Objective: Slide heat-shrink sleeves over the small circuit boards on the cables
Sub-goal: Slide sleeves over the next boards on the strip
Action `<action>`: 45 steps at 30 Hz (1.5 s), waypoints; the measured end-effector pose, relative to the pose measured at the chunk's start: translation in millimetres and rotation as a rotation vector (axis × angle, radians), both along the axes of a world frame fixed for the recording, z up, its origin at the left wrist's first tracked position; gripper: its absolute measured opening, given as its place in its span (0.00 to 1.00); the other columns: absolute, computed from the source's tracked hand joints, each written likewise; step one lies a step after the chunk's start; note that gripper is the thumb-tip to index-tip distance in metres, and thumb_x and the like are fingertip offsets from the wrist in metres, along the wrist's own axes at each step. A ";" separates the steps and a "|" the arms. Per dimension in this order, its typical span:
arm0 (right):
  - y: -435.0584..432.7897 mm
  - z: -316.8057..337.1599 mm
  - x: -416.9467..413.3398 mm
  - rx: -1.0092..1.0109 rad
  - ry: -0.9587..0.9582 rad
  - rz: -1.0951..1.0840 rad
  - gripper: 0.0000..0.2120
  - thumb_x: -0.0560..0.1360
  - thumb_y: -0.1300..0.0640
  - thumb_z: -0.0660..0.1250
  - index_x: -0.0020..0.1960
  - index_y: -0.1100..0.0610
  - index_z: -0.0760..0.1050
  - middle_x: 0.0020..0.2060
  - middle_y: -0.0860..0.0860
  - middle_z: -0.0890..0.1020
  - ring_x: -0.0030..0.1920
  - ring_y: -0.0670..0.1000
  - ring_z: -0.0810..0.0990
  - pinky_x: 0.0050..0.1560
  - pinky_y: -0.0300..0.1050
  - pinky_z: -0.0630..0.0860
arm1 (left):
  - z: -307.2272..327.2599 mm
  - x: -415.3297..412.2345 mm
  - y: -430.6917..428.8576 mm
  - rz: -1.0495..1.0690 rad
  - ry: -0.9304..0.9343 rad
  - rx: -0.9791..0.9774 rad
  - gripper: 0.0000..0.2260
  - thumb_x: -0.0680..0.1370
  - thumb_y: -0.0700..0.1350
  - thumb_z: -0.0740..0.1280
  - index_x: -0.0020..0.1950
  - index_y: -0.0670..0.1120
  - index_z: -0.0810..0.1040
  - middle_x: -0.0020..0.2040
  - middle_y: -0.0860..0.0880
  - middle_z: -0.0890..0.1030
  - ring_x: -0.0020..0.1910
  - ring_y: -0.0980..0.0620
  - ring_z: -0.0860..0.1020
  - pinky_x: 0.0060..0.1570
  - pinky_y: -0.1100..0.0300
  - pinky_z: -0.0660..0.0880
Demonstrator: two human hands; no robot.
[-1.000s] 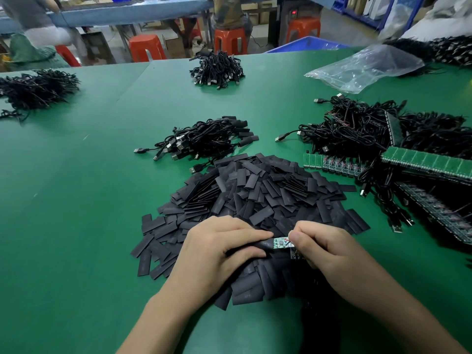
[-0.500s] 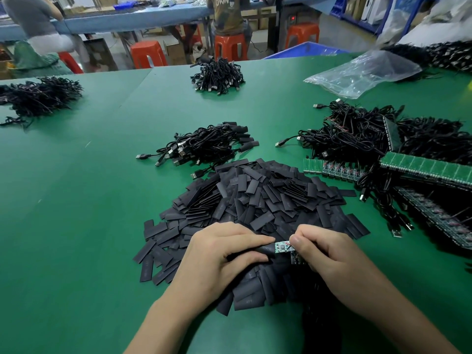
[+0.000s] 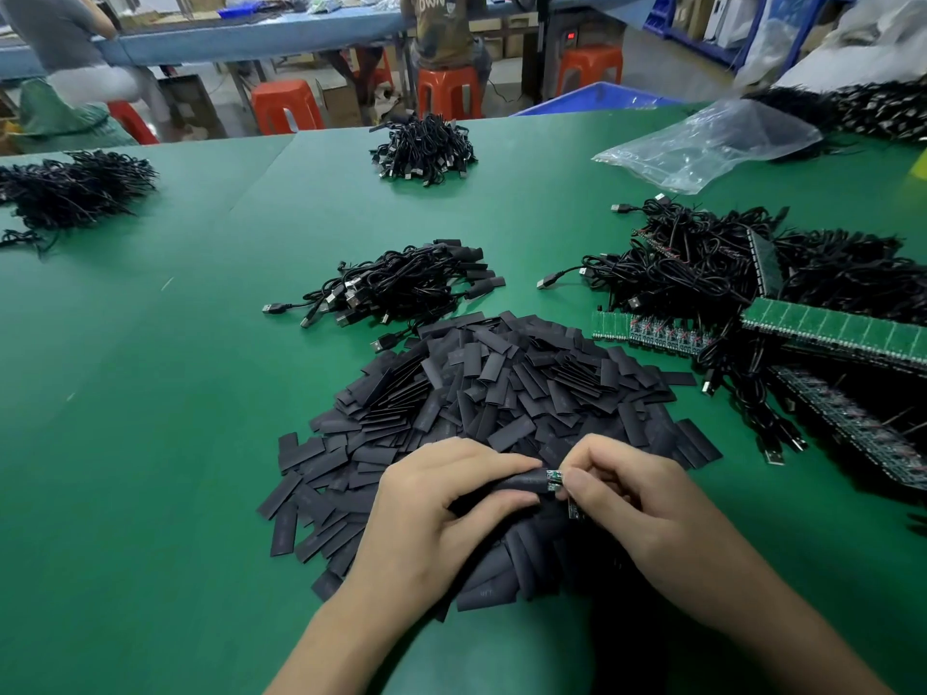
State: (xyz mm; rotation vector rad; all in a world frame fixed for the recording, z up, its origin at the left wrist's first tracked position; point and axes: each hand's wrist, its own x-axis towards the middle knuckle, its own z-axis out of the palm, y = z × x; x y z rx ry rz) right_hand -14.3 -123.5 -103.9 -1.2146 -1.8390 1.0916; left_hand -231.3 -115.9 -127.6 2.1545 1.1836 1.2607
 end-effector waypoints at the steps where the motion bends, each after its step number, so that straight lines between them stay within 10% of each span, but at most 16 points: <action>1: 0.7 0.5 0.4 0.003 0.006 0.003 0.13 0.82 0.48 0.63 0.44 0.54 0.77 0.30 0.49 0.72 0.31 0.43 0.69 0.33 0.38 0.65 | -0.2 -0.1 -0.1 -0.004 -0.005 -0.001 0.10 0.78 0.52 0.72 0.55 0.49 0.87 0.48 0.58 0.84 0.47 0.57 0.82 0.49 0.59 0.77; 45: 1.3 -3.2 -6.1 -0.025 0.119 -0.101 0.09 0.81 0.57 0.68 0.42 0.49 0.79 0.30 0.44 0.77 0.32 0.43 0.73 0.35 0.40 0.70 | 4.3 4.2 -3.6 0.194 -0.080 0.070 0.14 0.72 0.48 0.79 0.56 0.47 0.86 0.48 0.54 0.84 0.48 0.55 0.82 0.51 0.67 0.74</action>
